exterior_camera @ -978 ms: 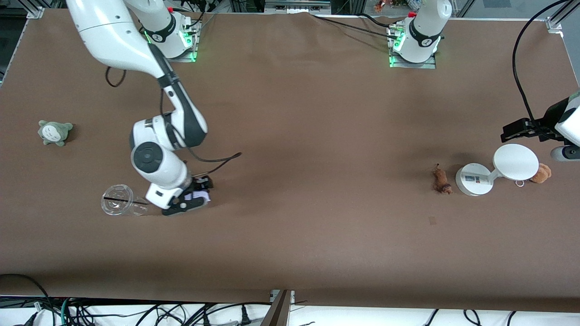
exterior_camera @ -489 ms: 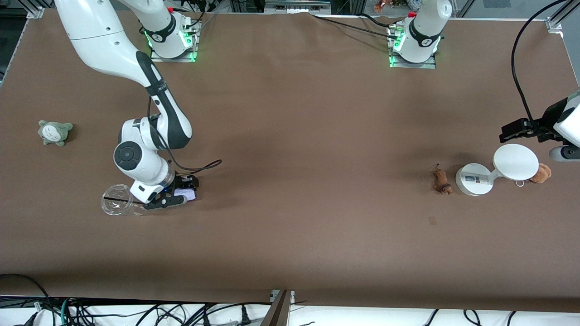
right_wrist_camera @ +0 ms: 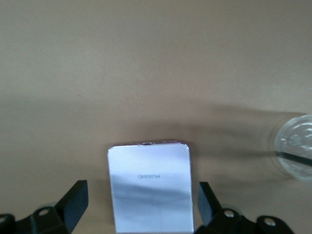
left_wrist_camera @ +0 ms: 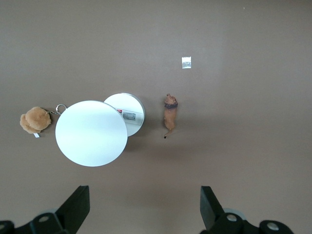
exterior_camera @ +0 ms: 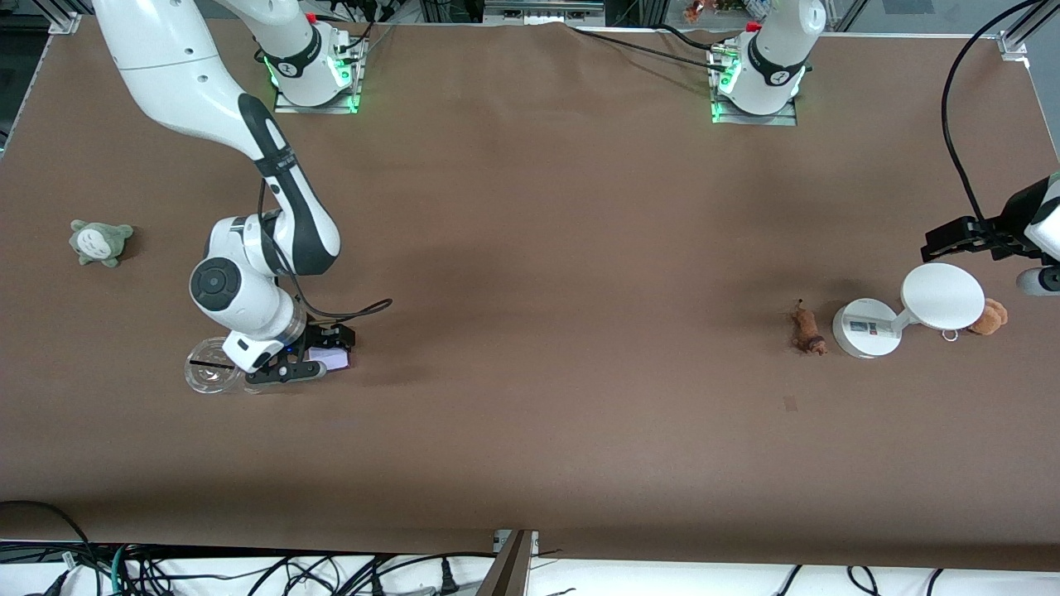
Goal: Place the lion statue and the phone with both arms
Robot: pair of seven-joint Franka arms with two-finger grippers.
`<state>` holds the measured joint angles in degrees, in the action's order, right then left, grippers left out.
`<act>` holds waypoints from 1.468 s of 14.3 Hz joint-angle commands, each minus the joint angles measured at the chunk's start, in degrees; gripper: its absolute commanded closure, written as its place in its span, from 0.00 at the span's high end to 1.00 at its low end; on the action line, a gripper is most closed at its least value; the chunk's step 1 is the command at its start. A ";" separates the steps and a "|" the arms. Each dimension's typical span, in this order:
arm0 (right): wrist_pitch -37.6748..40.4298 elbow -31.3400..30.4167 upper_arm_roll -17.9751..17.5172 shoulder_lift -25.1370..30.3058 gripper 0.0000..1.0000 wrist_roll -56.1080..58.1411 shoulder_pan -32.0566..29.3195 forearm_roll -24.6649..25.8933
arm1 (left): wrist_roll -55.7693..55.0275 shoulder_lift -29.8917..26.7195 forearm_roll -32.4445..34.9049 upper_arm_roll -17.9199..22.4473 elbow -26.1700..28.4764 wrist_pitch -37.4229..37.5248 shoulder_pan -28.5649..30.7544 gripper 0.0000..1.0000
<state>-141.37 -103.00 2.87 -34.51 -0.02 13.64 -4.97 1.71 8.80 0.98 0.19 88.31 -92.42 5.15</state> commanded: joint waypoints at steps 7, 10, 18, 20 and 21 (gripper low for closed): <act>24.71 -0.80 1.79 22.97 1.00 -0.24 -0.19 -1.45 | 0.66 0.86 -0.98 -0.46 -1.91 1.01 0.21 1.00; 36.83 4.10 1.44 27.99 1.00 -3.06 -0.19 -0.84 | 0.48 0.86 -0.89 -0.54 -2.00 1.01 -0.14 1.00; 54.62 12.74 1.44 33.28 1.00 -2.27 -1.42 1.89 | 0.48 0.86 -0.89 -0.54 -2.00 1.01 0.03 1.00; 54.89 12.56 1.44 33.46 1.00 -2.27 -1.42 2.24 | 0.48 0.86 -0.89 -0.54 -2.00 1.01 0.03 1.00; 54.80 12.39 1.44 33.54 1.00 -2.27 -1.42 2.24 | 0.48 0.86 -0.89 -0.54 -2.00 1.01 0.03 1.00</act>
<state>-87.38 -90.44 4.75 -1.45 -2.26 12.71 -3.61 1.72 8.84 0.96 -0.28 88.16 -92.42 5.12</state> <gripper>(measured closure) 0.000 0.000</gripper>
